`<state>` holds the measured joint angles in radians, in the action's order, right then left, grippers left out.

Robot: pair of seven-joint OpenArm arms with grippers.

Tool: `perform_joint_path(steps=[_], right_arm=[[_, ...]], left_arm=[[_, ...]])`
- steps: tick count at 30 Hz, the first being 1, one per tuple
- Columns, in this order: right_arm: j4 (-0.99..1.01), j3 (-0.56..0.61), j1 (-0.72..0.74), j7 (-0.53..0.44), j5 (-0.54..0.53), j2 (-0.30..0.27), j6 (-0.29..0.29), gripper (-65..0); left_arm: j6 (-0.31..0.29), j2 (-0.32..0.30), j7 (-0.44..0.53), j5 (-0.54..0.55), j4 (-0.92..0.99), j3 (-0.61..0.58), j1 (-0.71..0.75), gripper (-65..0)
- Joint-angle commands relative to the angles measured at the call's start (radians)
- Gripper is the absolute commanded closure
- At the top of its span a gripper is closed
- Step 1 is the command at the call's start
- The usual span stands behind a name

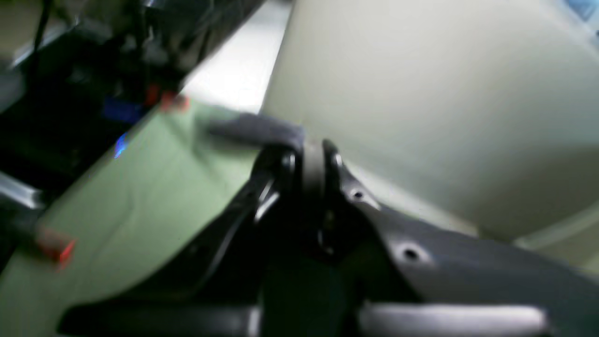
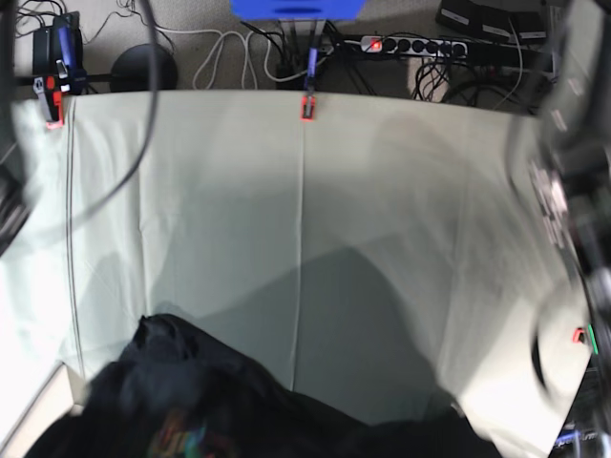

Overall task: Layout the t-shirt on the table in an organized manner, then fold the t-shirt properly
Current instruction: 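Lift the t-shirt with both grippers and swing it over the table, then lower the held t-shirt edge onto the table with both grippers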

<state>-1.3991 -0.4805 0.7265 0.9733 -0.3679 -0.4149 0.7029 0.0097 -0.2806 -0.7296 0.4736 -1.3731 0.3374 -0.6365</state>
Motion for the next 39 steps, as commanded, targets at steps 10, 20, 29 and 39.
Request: perform_joint_path(steps=[10, 20, 29, 39], right_arm=[[-0.343, -0.151, -0.431, -0.044, -0.026, 0.155, -0.005, 0.0], [-0.526, -0.297, -0.922, -0.053, -0.024, 0.342, -0.005, 0.0], [-0.533, -0.321, -1.142, -0.11, -0.018, 0.373, -0.005, 0.0], [-0.428, -0.323, -1.208, -0.281, -0.016, 0.391, -0.005, 0.0]], left_arm=[[-0.006, -0.018, 0.04, 0.169, -0.168, 0.168, 0.35, -0.1], [-0.012, -0.019, 0.04, 0.365, -0.187, 0.308, 0.78, -0.1], [-0.014, -0.018, 0.04, 0.393, -0.15, 0.365, 0.893, -0.1], [-0.014, 0.028, 0.04, 0.383, -0.139, 0.365, 0.964, -0.1]])
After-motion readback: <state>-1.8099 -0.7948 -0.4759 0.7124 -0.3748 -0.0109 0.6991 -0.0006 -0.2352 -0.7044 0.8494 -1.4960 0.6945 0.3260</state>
